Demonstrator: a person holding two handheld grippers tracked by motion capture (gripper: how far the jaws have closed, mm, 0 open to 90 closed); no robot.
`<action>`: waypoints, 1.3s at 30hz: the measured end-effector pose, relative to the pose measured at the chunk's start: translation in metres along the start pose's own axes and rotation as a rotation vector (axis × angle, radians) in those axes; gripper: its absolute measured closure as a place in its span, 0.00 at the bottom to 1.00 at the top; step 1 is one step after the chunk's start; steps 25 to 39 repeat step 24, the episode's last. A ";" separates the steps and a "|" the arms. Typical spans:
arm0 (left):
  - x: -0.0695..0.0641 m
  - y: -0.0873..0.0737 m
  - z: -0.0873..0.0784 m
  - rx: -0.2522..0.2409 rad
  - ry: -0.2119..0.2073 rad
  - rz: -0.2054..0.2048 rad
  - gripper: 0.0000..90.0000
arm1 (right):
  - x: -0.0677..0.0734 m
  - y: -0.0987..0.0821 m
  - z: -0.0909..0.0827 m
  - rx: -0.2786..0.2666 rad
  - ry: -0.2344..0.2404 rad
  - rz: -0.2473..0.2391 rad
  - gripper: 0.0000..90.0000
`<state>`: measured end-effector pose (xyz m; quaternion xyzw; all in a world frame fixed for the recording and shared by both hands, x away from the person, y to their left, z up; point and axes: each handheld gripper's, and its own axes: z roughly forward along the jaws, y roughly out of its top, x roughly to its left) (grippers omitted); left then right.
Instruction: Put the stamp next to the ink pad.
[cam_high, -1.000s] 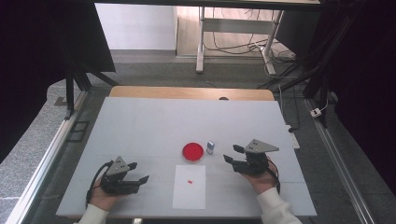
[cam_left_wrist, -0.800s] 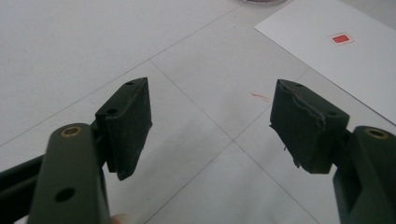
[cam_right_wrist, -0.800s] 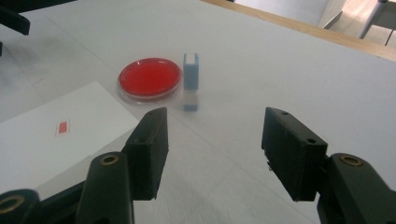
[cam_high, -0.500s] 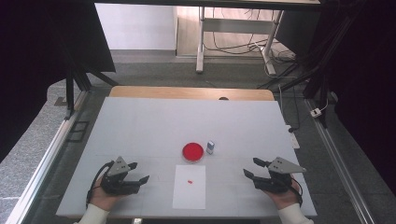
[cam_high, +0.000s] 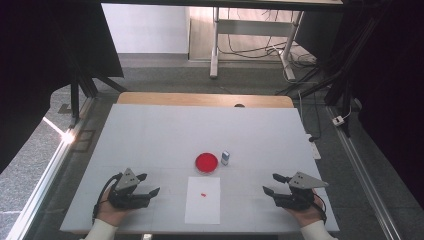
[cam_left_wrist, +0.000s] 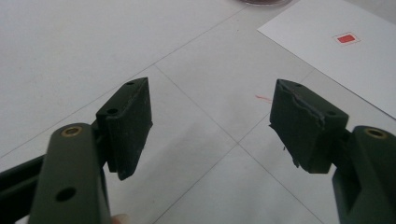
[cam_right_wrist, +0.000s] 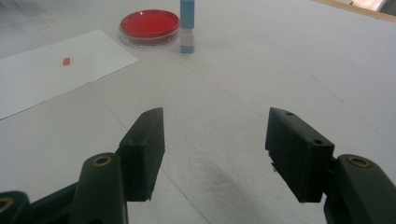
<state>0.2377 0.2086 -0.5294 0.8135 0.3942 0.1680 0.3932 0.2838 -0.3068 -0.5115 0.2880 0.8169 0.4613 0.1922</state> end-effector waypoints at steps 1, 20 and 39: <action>0.000 0.000 0.000 0.001 0.000 0.000 0.33 | 0.000 0.000 0.000 0.002 0.000 -0.001 0.41; -0.001 -0.001 0.000 0.005 0.005 0.004 0.33 | 0.000 0.001 0.000 -0.007 0.013 -0.002 0.41; 0.000 -0.001 0.000 0.005 0.004 0.003 0.33 | 0.000 0.001 0.000 -0.007 0.016 -0.002 0.41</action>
